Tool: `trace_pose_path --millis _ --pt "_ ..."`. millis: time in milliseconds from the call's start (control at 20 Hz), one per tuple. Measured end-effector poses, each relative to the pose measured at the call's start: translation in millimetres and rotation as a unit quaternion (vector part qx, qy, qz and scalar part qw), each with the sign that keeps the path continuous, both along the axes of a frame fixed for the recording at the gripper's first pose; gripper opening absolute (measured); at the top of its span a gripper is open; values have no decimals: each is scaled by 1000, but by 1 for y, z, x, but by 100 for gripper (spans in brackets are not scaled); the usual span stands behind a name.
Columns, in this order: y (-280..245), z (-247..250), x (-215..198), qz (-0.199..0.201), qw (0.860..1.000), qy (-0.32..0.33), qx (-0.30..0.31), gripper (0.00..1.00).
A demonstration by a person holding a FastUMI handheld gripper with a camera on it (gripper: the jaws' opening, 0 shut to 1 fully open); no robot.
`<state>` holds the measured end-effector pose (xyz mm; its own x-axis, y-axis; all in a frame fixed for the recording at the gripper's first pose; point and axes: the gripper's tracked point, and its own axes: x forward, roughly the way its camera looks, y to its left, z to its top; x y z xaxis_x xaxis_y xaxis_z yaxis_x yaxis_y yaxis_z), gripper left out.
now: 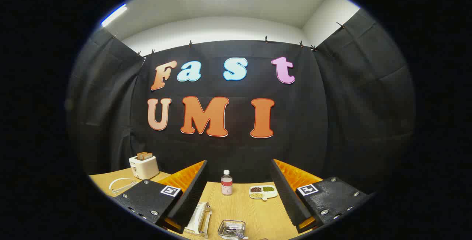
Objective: Take the plate from the dish rack, then take the spoon from the basket and place it into the plate.
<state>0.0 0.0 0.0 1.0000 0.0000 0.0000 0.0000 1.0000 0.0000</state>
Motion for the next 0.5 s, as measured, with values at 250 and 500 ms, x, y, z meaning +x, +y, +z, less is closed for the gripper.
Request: trace_pose_path --millis 250,500 --pt "0 2 0 -3 1000 -3 -1 99" --pt "-1 0 1 -8 1000 -4 -8 99"
